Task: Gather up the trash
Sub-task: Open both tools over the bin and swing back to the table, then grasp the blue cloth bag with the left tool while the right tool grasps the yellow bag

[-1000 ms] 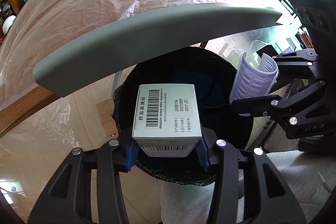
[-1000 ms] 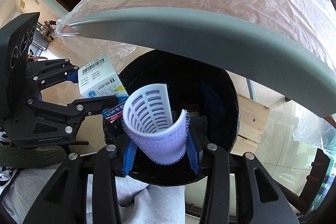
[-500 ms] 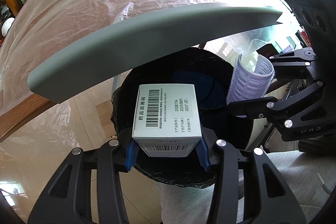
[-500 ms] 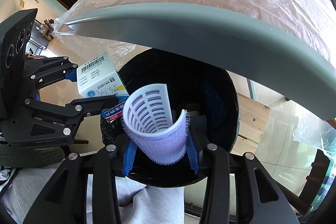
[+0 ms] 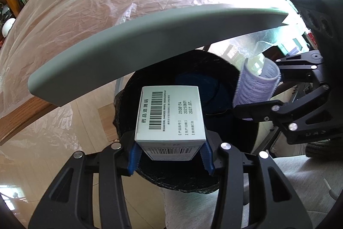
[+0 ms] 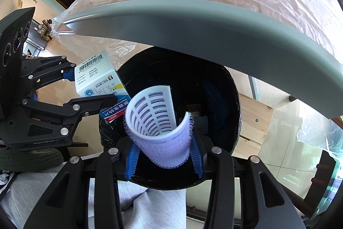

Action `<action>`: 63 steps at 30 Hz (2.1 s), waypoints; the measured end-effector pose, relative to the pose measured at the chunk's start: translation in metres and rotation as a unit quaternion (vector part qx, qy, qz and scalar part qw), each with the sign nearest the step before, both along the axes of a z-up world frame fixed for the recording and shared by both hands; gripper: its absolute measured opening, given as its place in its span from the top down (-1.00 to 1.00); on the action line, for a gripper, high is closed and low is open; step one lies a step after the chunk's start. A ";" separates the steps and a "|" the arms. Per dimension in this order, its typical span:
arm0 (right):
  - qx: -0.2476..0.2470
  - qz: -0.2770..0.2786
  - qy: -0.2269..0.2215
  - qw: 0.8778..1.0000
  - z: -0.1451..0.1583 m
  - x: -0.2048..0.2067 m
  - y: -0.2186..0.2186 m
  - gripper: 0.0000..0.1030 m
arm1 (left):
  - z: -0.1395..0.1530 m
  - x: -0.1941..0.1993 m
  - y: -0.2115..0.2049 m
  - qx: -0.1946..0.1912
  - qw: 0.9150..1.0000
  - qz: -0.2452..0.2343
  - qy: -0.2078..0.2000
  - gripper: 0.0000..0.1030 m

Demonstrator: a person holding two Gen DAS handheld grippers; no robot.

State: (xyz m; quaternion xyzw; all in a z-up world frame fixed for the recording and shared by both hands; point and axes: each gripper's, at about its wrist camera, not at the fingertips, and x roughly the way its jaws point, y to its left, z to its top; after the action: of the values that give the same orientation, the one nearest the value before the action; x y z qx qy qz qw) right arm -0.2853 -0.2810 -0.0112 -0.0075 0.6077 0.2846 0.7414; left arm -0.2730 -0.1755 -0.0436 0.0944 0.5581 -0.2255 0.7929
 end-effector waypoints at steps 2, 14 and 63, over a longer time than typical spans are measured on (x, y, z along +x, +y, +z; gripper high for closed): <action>0.008 -0.005 -0.003 1.000 0.002 0.000 -0.002 0.00 | 0.004 0.000 0.003 -0.021 1.000 -0.002 -0.001 -0.01; 0.029 -0.043 -0.111 0.992 0.080 -0.016 -0.035 -0.68 | 0.059 -0.008 0.026 -0.065 0.996 0.036 -0.043 -0.66; -0.123 -0.003 -0.157 0.980 0.095 0.299 0.043 -0.92 | 0.075 0.311 0.092 -0.191 0.943 0.266 0.052 -0.96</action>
State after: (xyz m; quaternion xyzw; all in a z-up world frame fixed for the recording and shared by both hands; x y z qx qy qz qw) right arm 0.0141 -0.2382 0.0841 -0.1409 0.5139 0.2007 0.8220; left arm 0.0379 -0.0830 0.0316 -0.2231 0.5498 -0.1134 0.7969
